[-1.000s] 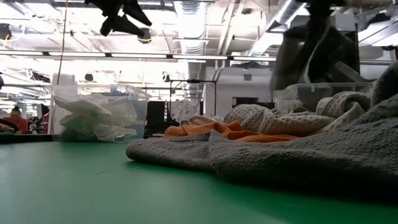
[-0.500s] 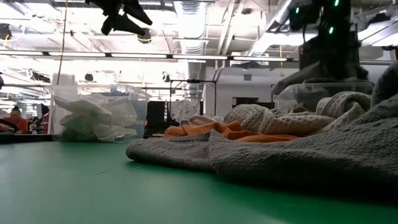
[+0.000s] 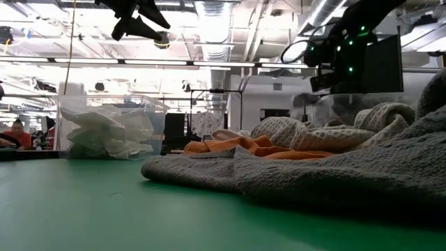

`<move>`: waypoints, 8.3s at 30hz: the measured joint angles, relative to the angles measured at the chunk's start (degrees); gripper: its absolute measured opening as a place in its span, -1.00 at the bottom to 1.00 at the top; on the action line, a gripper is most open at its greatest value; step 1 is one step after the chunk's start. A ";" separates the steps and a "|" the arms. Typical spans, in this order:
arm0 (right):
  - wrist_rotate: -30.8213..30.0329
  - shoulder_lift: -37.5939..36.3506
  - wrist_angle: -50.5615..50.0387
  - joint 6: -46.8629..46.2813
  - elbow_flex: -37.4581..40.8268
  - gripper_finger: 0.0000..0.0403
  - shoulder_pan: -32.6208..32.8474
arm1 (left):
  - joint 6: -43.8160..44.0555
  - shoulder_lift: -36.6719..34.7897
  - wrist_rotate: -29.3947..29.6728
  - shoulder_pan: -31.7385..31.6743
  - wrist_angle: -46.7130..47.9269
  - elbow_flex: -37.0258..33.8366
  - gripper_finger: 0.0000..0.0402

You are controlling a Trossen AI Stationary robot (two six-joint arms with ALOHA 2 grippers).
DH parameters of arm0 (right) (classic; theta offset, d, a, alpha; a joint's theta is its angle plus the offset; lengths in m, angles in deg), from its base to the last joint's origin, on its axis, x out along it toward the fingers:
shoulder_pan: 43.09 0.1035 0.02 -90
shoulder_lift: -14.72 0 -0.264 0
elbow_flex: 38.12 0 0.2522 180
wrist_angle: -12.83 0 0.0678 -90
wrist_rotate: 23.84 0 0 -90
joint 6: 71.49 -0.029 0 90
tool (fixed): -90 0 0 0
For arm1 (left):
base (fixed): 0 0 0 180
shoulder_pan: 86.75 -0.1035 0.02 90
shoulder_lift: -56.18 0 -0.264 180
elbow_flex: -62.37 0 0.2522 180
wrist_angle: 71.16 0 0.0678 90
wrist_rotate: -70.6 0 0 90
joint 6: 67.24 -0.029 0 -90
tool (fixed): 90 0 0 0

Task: Sort towels by color in basket
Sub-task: Put the gray patterned towel into the right transparent bin, then put the dark gray towel into the right transparent bin

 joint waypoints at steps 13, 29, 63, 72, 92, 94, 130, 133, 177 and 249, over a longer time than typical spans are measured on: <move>17.82 3.56 5.06 13.96 1.79 -0.88 -5.94 | 4.77 0.00 -1.57 0.86 2.80 0.00 -0.03; 4.94 -4.87 3.49 -13.52 0.94 -0.85 -12.48 | 5.43 0.00 -2.36 1.79 2.77 0.00 -0.03; -6.43 16.69 10.08 15.65 -0.49 -0.87 -8.82 | 10.93 0.00 -4.63 2.72 6.35 0.00 -0.03; 4.27 9.87 5.35 13.07 0.01 -0.87 -10.93 | 11.12 0.01 -4.59 3.54 6.74 0.00 -0.03; 2.11 8.15 4.53 9.65 8.78 -0.76 -11.44 | 11.65 0.02 -4.95 3.54 8.49 0.00 -0.03; 1.95 8.21 5.02 10.15 8.89 -0.66 -11.14 | 11.65 0.00 -4.98 3.54 8.48 0.00 -0.03; -2.28 -5.56 8.12 11.63 -13.34 0.21 -2.17 | 10.69 0.01 -7.50 3.60 8.42 0.00 -0.03; -3.43 -1.14 9.26 13.12 -13.34 0.21 -2.28 | 10.66 0.02 -7.50 3.80 8.41 0.00 -0.03; -3.39 -15.21 -3.86 -9.50 8.91 -0.93 -1.13 | 13.17 0.01 -4.62 7.85 8.84 0.00 -0.03; 1.54 -3.20 10.54 -20.19 -18.15 0.02 39.68 | 6.48 1.44 -0.56 8.63 5.82 0.02 -0.03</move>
